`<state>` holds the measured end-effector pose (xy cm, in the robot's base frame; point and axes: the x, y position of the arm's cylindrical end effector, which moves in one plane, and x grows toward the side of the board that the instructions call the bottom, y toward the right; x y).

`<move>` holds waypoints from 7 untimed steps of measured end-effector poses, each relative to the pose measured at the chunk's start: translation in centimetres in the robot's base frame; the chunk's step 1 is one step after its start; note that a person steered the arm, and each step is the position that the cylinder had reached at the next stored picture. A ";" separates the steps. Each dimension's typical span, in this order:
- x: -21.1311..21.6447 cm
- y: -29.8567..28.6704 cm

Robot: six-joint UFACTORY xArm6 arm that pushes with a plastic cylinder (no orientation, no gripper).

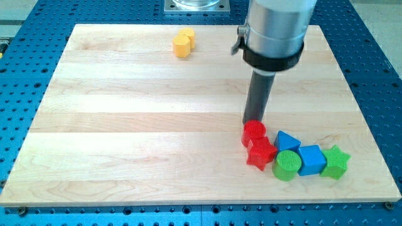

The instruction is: Slide the yellow heart into the triangle

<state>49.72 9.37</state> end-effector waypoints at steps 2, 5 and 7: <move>-5.7 -11.2; -28.4 -20.7; -23.3 -10.9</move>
<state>26.46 -1.53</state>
